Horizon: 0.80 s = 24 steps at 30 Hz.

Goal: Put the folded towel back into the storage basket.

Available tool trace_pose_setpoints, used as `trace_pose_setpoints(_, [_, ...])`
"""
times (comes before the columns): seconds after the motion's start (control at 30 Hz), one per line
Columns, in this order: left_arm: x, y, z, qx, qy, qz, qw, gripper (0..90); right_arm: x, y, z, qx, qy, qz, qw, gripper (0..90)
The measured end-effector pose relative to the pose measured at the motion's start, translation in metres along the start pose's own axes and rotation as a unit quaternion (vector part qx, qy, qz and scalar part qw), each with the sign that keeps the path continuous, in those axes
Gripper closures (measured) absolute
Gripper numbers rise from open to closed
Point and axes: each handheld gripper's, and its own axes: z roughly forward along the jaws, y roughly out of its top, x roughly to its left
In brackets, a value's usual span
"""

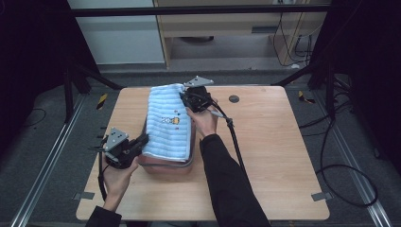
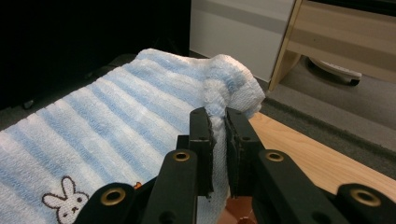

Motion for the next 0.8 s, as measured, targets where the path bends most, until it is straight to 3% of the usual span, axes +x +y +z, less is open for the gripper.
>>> trace_pose_setpoints(0.8, [0.003,-0.027,0.028,0.061,0.018,0.020,0.9978,87.1,-0.002,-0.041,0.029,0.048,-0.007,0.004,0.9988,82.3])
